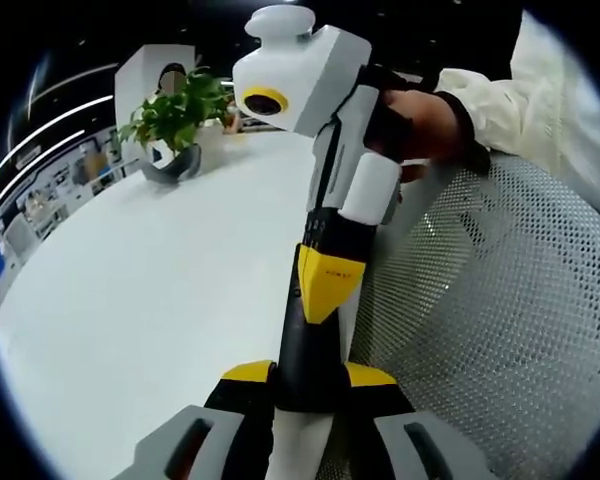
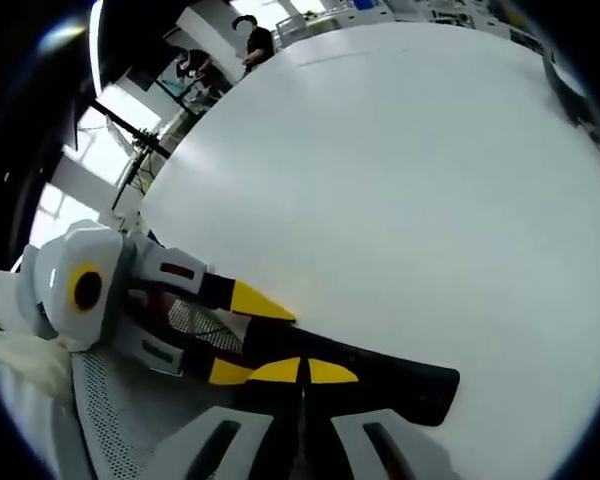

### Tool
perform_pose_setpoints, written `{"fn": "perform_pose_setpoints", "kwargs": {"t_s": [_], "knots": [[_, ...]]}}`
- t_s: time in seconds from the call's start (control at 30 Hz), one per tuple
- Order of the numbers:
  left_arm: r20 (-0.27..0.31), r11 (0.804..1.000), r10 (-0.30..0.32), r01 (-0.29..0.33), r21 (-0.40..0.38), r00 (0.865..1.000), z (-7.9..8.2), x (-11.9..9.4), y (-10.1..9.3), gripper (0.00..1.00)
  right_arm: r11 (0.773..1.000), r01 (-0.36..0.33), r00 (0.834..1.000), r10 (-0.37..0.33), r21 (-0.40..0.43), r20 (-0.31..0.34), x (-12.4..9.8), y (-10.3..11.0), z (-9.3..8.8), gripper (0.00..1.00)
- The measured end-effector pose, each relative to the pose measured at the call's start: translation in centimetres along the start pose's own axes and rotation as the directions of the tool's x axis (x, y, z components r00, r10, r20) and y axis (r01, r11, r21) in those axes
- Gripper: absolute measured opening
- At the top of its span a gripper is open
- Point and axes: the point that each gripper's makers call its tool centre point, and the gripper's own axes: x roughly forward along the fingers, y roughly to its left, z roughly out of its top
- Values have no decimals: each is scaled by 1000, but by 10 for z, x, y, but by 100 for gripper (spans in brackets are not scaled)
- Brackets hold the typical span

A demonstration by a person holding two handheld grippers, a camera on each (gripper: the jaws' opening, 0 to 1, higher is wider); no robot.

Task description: Press the specified remote control buttons in sequence, fully releasing each button before pressing the next.

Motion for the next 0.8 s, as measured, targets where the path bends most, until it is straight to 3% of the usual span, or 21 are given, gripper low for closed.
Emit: {"fn": "perform_pose_setpoints", "kwargs": {"t_s": [0.43, 0.5, 0.57, 0.67, 0.73, 0.8], "knots": [[-13, 1000, 0, 0, 7, 1000, 0, 0, 0, 24, 999, -19, 1000, 19, 48, 2, -3, 1, 3, 0], [-15, 1000, 1, -1, 8, 1000, 0, 0, 0, 24, 999, -39, 997, 37, 32, 75, -8, 5, 15, 0], [-14, 1000, -1, 1, 10, 1000, 0, 0, 0, 24, 1000, -14, 987, 12, 11, 157, -18, 2, 27, 0], [-15, 1000, -2, 2, 10, 1000, 0, 0, 1, 24, 1000, 15, 960, -13, -3, 280, -34, -1, 45, 0], [-15, 1000, -4, 4, 11, 1000, 0, 0, 1, 24, 999, 20, 930, -31, 32, 367, -49, -5, 55, 0], [-17, 1000, -5, 6, 12, 1000, 0, 0, 2, 24, 998, 35, 923, -49, 46, 383, -57, -9, 56, 0]]}}
